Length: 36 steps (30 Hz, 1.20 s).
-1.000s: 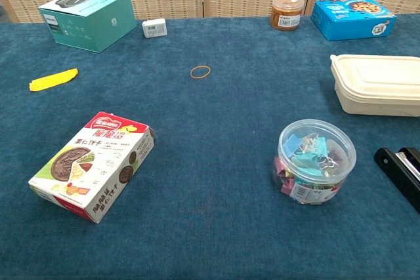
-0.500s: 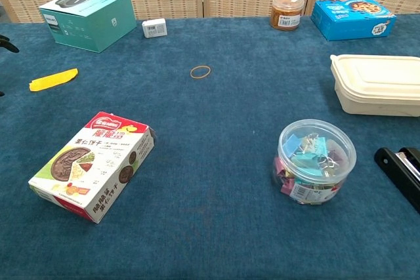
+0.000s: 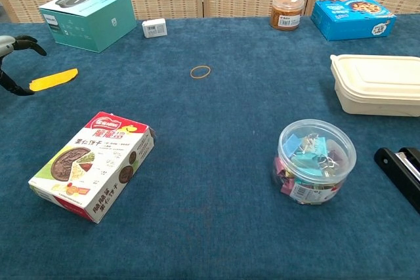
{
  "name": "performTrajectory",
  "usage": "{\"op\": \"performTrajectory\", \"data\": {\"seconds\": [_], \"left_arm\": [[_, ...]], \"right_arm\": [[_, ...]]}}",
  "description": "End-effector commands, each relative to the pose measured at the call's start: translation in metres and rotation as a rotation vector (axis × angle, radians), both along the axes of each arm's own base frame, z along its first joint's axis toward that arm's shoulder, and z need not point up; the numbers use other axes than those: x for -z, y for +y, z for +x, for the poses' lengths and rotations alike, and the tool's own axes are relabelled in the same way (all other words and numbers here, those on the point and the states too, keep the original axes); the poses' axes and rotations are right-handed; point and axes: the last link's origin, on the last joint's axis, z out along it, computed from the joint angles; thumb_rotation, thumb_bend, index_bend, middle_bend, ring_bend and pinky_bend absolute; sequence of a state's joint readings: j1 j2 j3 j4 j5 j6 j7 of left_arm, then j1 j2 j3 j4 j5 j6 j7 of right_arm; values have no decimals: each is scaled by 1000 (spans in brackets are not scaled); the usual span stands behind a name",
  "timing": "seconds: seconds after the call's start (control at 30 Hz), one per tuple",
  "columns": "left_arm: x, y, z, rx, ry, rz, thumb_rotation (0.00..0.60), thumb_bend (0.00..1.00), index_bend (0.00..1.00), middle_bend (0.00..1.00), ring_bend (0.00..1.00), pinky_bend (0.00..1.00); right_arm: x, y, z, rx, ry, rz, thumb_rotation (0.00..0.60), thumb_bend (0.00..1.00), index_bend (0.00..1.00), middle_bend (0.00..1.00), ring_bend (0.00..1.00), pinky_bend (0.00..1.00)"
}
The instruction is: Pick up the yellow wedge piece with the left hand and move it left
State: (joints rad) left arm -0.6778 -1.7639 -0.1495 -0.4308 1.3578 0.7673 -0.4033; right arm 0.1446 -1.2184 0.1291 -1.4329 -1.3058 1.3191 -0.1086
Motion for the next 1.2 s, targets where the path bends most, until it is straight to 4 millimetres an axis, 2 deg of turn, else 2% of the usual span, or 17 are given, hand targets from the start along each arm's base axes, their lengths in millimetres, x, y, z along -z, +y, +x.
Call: {"op": "performTrajectory", "data": {"seconds": [0.03, 0.53, 1.2], "left_arm": [[7, 4, 4, -5, -6, -4, 600, 188, 200, 0, 0, 0], [-2, 5, -10, -35, 37, 15, 600, 189, 200, 0, 0, 0], [1, 22, 5, -39, 28, 32, 600, 189, 200, 0, 0, 0]], "right_arm": [[1, -1, -1, 4, -1, 2, 600, 0, 0, 0, 0, 0], [2, -4, -4, 19, -2, 6, 600, 0, 0, 0, 0, 0], [4, -5, -8, 39, 2, 12, 600, 0, 0, 0, 0, 0]]}}
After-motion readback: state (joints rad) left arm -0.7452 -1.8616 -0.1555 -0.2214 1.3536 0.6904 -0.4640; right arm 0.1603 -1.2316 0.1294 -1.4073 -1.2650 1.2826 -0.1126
